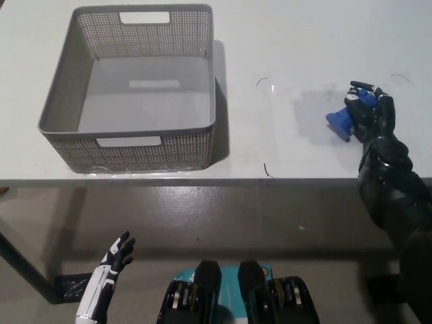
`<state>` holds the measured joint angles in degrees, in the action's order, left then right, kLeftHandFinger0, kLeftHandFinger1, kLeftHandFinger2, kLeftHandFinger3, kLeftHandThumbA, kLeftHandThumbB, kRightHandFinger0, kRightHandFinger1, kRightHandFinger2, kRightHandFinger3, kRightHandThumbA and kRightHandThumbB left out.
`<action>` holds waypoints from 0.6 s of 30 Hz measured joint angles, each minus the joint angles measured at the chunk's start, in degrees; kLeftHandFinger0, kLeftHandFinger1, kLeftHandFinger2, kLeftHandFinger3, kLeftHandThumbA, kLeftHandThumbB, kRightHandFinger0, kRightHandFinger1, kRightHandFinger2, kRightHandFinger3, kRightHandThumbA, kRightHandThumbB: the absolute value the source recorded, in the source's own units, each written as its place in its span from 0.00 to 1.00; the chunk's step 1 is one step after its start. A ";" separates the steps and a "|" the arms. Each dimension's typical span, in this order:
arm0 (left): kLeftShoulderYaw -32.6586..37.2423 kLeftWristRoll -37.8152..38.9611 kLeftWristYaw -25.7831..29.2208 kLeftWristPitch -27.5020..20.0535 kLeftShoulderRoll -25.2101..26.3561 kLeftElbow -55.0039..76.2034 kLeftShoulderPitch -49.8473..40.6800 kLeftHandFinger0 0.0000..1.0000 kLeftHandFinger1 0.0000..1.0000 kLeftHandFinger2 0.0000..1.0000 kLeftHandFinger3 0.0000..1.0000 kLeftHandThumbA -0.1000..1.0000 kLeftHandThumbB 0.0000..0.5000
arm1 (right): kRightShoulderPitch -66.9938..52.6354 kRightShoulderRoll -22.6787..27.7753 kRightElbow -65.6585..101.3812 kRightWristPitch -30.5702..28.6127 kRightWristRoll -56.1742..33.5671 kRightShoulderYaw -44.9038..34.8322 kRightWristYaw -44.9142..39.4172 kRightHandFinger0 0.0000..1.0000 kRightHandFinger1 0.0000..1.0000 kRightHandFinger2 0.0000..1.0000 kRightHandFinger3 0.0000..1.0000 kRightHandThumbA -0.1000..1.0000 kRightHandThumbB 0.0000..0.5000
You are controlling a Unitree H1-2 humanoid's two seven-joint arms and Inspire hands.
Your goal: Use the right hand to pick up a chess pieces and put it into a container on the left hand side
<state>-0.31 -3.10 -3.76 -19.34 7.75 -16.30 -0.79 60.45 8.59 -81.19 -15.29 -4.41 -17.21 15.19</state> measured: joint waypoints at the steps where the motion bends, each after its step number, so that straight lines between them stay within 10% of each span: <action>1: 0.00 0.01 -0.01 0.00 0.00 0.00 0.00 1.00 1.00 1.00 1.00 1.00 0.29 | 0.16 -0.02 0.04 -0.05 -0.17 -0.01 0.13 0.01 0.33 0.72 0.70 0.00 0.23; 18: -0.06 0.07 -0.02 -0.12 -0.05 -0.18 -0.01 1.00 1.00 1.00 1.00 1.00 0.23 | 8.07 -7.30 13.66 -3.94 -1.22 4.59 -0.32 0.00 0.30 0.70 0.71 0.00 0.22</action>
<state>-0.37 -3.03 -3.78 -19.46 7.71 -16.49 -0.80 68.52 1.29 -67.53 -19.23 -5.63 -12.62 14.86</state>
